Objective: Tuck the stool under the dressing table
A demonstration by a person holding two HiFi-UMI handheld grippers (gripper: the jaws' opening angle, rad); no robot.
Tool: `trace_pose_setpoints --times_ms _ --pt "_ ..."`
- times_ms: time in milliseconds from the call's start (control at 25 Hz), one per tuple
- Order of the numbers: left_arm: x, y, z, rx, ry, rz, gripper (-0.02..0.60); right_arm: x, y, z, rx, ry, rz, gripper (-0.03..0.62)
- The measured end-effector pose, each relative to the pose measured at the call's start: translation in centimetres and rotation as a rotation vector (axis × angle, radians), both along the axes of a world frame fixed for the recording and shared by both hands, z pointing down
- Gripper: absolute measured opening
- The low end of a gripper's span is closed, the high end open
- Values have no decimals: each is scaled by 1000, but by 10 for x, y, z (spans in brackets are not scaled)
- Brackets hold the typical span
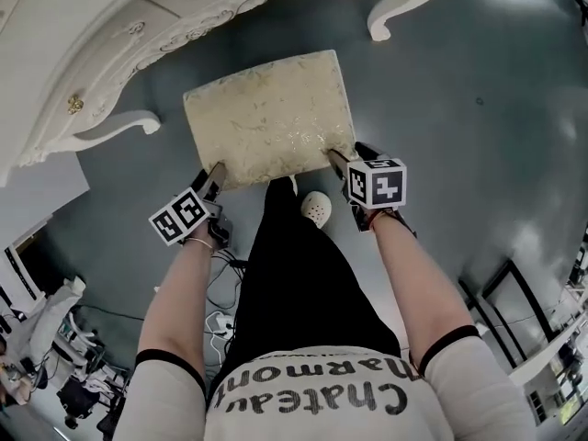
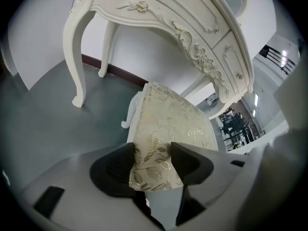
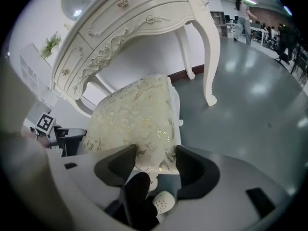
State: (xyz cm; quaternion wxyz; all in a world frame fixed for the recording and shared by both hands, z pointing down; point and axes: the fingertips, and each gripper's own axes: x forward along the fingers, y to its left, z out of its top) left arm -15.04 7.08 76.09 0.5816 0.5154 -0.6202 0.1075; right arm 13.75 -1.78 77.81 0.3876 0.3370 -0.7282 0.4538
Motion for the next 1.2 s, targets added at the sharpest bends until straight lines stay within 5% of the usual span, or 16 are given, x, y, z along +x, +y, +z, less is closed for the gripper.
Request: trace_pose_setpoints --times_ms 240,560,880,1200 --pt "-10 5 11 40 25 -80 245 -5 15 10 -29 -4 -21 278" --pt "-26 -98 0 138 -2 -53 245 -16 -75 -1 28 -6 54 279" --pt "-28 -100 1 159 1 -11 245 -17 -66 -2 75 19 120 279" --pt "-31 -108 5 211 0 -70 245 -19 -92 -2 184 22 141 279"
